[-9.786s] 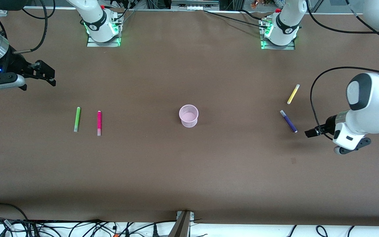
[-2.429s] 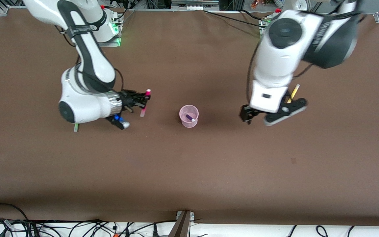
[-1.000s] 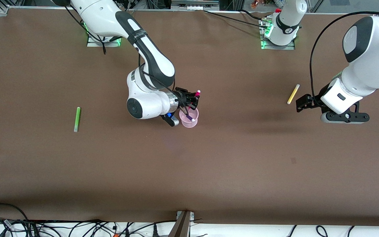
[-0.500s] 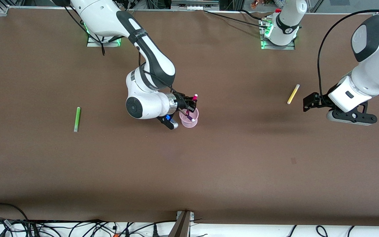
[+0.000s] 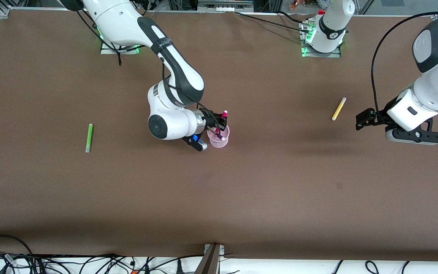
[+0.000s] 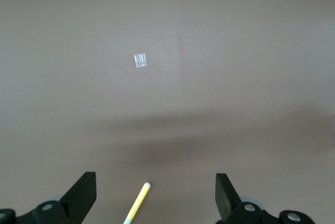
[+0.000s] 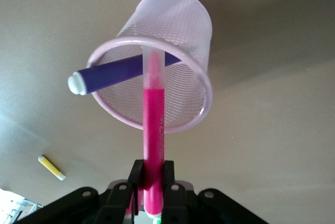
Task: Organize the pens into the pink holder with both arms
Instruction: 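Open the right gripper and draw it back from the cup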
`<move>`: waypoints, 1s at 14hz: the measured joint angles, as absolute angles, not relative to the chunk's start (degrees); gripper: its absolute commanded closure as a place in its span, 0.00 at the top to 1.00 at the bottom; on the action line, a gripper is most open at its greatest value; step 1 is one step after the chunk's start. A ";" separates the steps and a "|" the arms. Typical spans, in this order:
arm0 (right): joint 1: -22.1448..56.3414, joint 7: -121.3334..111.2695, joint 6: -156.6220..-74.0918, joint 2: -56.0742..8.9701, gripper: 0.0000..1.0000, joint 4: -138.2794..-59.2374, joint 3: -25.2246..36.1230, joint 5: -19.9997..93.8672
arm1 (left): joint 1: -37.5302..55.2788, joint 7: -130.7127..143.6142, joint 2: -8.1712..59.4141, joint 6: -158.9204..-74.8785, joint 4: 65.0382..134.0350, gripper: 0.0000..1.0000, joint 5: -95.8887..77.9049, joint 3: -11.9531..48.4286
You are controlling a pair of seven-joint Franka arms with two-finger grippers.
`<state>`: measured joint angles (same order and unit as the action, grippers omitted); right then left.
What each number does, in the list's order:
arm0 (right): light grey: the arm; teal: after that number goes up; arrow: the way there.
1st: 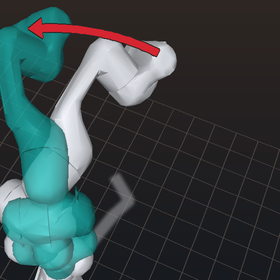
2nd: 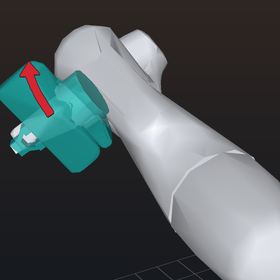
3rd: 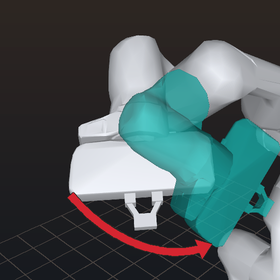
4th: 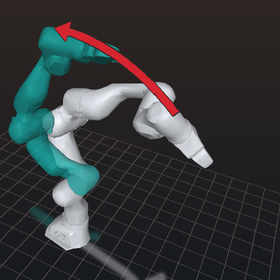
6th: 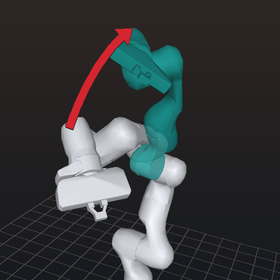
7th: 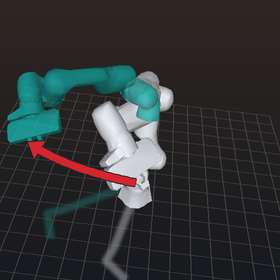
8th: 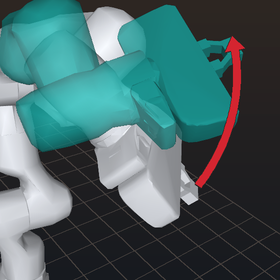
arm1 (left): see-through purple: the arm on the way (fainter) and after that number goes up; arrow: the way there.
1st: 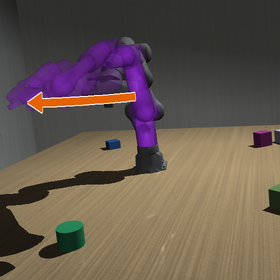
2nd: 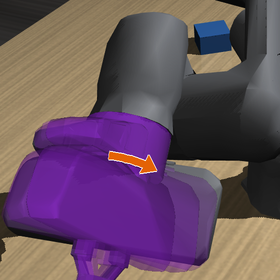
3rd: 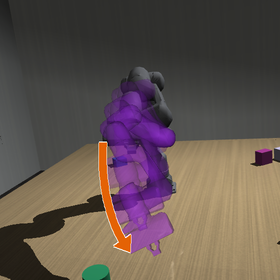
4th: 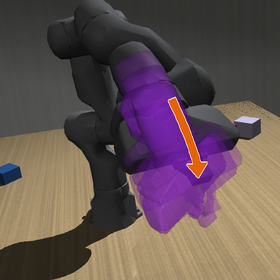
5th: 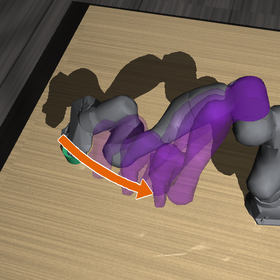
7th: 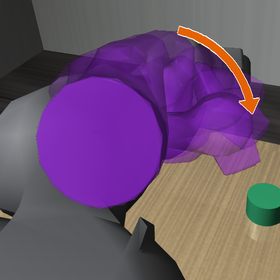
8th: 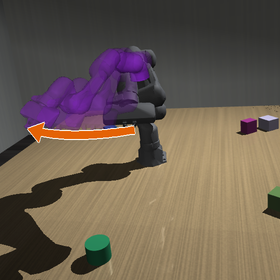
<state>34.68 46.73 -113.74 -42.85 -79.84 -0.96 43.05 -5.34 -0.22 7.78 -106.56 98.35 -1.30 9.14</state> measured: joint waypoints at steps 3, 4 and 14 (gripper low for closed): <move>34.67 45.62 -113.74 -42.83 1.00 -77.54 -0.91 43.04 | -5.35 -0.15 7.77 -106.56 98.35 1.00 -1.30 9.16; 34.67 45.50 -113.67 -42.78 1.00 -76.61 -0.77 43.04 | -5.35 -0.15 7.77 -106.56 98.35 1.00 -1.30 9.18; 17.61 27.96 -96.99 -36.40 1.00 -73.29 1.87 34.42 | -5.34 -0.14 7.76 -106.53 98.37 1.00 -1.30 9.47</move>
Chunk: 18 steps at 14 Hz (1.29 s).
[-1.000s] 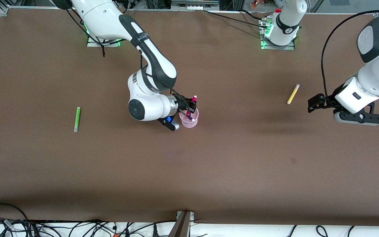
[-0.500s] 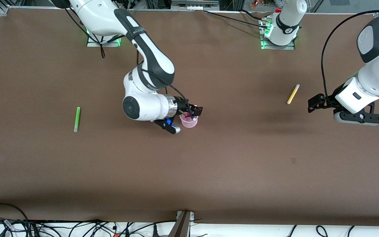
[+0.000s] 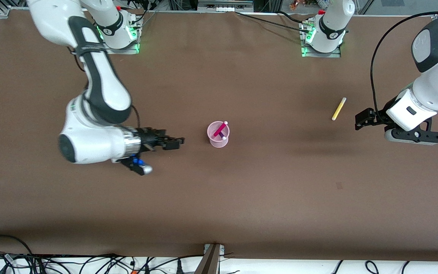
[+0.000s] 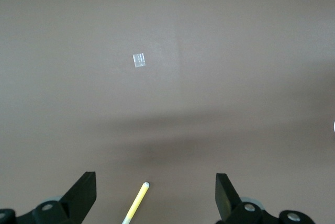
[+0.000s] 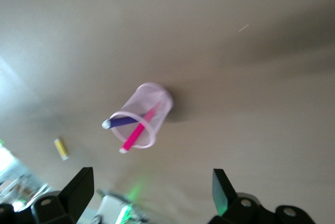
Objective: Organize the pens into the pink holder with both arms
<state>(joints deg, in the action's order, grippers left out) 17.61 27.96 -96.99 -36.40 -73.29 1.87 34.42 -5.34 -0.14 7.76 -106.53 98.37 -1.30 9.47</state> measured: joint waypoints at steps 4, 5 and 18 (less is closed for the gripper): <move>19.85 26.91 -94.61 -27.88 1.00 -73.16 1.72 14.37 | -5.34 -0.14 7.76 -106.52 98.41 1.00 -1.30 9.54; 20.19 24.46 -94.21 -26.49 1.00 -73.23 1.79 10.98 | -5.34 -0.14 7.76 -106.52 98.41 1.00 -1.30 9.55; 19.49 7.00 -88.35 -6.93 1.00 -87.96 13.16 8.04 | -5.35 -0.05 7.82 -106.52 98.52 1.00 -1.30 9.63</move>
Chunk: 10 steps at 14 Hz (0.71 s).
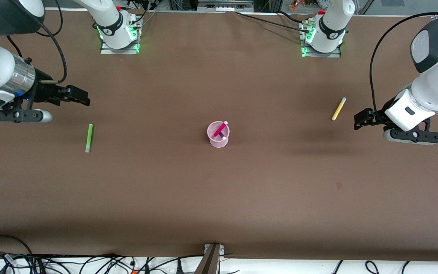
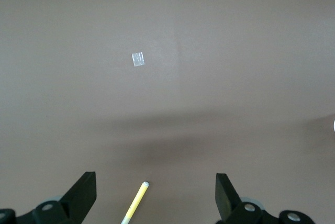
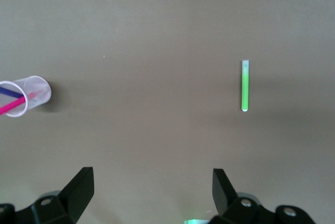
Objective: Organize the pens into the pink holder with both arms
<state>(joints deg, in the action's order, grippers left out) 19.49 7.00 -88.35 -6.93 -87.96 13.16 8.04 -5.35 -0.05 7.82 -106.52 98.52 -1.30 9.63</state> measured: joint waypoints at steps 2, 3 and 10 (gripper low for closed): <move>19.19 4.05 -89.88 -2.69 1.00 -92.72 14.11 7.73 | -5.35 -0.04 7.82 -106.52 98.53 1.00 -1.30 9.63; 19.04 3.30 -90.10 -0.83 1.00 -94.55 14.39 6.86 | -5.35 -0.04 7.82 -106.52 98.53 1.00 -1.30 9.63; 8.85 -0.70 -91.61 1.34 1.00 -96.76 5.23 1.85 | -5.35 -0.02 7.83 -106.52 98.54 1.00 -1.30 9.63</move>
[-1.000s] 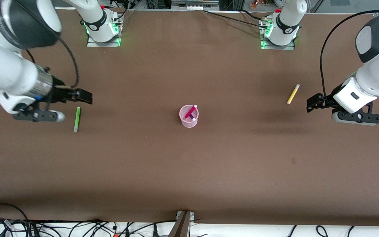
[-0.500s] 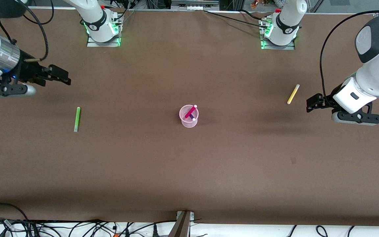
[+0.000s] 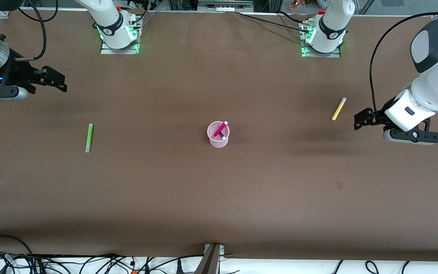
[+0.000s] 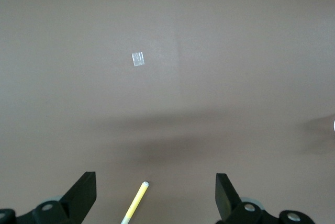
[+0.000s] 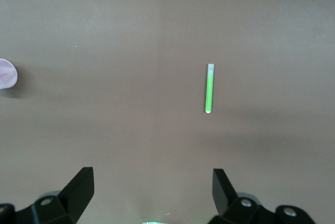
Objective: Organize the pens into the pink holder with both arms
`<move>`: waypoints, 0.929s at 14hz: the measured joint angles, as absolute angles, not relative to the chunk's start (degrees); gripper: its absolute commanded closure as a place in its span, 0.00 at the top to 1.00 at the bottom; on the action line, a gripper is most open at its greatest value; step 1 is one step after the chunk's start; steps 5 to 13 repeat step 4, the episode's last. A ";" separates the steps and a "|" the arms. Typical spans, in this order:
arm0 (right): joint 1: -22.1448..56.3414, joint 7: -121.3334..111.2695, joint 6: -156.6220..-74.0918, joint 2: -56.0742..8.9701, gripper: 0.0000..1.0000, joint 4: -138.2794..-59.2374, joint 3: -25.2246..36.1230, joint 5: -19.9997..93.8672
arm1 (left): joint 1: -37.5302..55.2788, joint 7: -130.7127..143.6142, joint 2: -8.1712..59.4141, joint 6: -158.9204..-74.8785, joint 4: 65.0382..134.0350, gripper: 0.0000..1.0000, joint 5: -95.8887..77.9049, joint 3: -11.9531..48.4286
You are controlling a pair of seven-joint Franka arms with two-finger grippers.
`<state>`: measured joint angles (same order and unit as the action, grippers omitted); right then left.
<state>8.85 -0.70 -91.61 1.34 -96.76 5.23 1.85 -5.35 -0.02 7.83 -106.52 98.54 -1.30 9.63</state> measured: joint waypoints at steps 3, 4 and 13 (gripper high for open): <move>6.09 -1.10 -91.83 1.00 1.00 -95.81 2.53 1.85 | -5.35 -0.01 7.83 -106.52 98.54 1.00 -1.30 9.63; 6.07 -1.10 -91.83 0.82 1.00 -95.43 2.39 1.85 | -5.35 -0.01 7.83 -106.52 98.54 1.00 -1.30 9.63; 6.07 -1.10 -91.83 0.82 1.00 -95.43 2.39 1.85 | -5.35 -0.01 7.83 -106.52 98.54 1.00 -1.30 9.63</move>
